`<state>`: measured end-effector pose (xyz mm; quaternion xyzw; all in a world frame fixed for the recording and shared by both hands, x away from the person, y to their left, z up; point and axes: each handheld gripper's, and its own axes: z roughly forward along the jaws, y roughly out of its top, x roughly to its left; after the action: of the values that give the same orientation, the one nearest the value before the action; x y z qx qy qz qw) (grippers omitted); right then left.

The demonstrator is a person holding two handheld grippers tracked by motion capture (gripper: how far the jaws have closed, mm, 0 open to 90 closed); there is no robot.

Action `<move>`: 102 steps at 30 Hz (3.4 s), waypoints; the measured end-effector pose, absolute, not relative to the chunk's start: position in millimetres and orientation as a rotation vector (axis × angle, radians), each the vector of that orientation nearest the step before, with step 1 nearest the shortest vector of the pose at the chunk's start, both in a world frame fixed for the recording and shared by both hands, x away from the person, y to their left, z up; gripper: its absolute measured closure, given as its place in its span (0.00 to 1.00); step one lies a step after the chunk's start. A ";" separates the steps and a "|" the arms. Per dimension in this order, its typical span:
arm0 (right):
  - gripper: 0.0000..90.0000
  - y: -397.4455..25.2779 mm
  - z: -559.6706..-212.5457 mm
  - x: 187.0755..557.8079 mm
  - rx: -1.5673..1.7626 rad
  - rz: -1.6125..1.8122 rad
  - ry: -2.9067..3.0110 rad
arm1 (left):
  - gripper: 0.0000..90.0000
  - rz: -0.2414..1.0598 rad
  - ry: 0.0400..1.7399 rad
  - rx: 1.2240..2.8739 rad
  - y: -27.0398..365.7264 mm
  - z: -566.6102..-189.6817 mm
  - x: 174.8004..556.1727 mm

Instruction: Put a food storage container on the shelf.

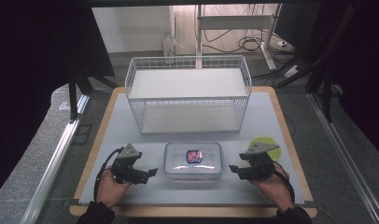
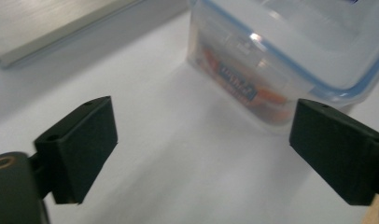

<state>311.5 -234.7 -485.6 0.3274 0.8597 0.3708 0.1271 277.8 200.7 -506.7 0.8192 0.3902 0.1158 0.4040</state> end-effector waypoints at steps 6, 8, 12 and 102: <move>0.21 -228.9 -483.5 311.4 0.901 1.139 2.522 | 0.04 0.258 0.937 2.066 196.9 -499.4 280.6; 0.16 -226.6 -482.8 311.7 0.899 1.160 2.535 | 0.04 0.242 0.917 2.072 193.4 -495.4 282.3; 0.08 -219.2 -481.5 313.0 0.889 1.212 2.574 | 0.03 0.167 0.871 2.099 183.3 -491.6 289.6; 0.59 -206.1 -453.3 311.5 1.113 1.483 2.546 | 0.60 -0.054 0.921 1.805 185.8 -477.6 290.8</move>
<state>311.5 -206.1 -453.3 0.3534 0.8083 0.4708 -0.0039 290.8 185.8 -477.6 0.7558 0.3855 -0.0228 0.5288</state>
